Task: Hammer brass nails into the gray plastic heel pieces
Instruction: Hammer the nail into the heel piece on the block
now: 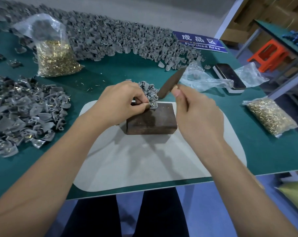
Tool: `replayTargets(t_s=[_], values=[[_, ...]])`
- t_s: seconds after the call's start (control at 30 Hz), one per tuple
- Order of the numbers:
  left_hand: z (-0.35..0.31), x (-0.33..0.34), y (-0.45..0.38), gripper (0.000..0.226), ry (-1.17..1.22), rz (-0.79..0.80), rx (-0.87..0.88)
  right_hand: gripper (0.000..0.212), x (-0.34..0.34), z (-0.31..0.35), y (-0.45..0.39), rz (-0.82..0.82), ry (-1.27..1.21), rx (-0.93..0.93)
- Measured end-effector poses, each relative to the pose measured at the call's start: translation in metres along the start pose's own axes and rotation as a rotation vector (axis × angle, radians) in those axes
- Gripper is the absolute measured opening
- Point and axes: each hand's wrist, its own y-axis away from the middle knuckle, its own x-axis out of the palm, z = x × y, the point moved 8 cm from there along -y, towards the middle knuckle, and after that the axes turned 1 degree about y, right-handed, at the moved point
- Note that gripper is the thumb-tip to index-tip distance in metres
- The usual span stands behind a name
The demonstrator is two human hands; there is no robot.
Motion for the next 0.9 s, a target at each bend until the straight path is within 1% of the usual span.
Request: replayTargets(t_s=[0.03,0.07,0.17,0.2,0.27,0.3,0.4,0.43,0.53,0.6,0.67,0.7,0.8,0.9], values=[[0.0,0.0,0.0,0.005,0.001,0.0,0.003,0.034,-0.006,-0.001,0.0,-0.062,-0.035,0.011],[0.0,0.0,0.0,0.005,-0.002,0.001,0.002,0.034,-0.008,0.0,0.0,-0.081,-0.046,0.008],[0.001,0.0,0.0,0.004,-0.004,0.005,-0.009,0.032,0.006,0.008,0.001,0.064,0.045,-0.042],[0.001,0.001,0.0,0.004,-0.002,0.008,-0.011,0.032,0.007,0.007,0.001,0.063,0.046,-0.04],[0.002,0.001,0.0,0.004,0.005,0.006,-0.017,0.034,-0.001,0.005,0.003,-0.028,-0.041,-0.019],[0.003,0.0,0.0,0.004,0.004,0.004,-0.02,0.034,-0.002,0.006,0.005,-0.045,-0.071,-0.018],[0.003,0.001,0.0,0.005,0.0,-0.002,-0.017,0.033,0.009,0.008,0.006,0.072,0.024,-0.054],[0.003,0.001,0.0,0.005,-0.002,0.001,-0.017,0.033,0.009,0.005,0.004,0.073,0.024,-0.046],[0.004,0.002,0.0,0.006,0.011,-0.004,-0.009,0.031,0.008,-0.011,-0.007,0.043,-0.103,0.043],[0.007,0.004,0.0,0.005,0.053,0.01,-0.032,0.026,0.017,-0.03,-0.018,0.068,-0.21,0.132],[0.008,0.005,0.001,0.005,0.107,0.01,-0.059,0.022,0.03,-0.051,-0.028,0.113,-0.352,0.262],[0.008,0.006,0.001,0.004,0.129,0.008,-0.063,0.021,0.037,-0.06,-0.03,0.133,-0.385,0.321],[0.008,0.008,0.0,0.002,0.175,0.013,-0.067,0.025,0.051,-0.078,-0.028,0.137,-0.287,0.39],[0.008,0.01,-0.001,0.006,0.198,0.014,-0.07,0.027,0.055,-0.078,-0.016,0.092,-0.247,0.374]])
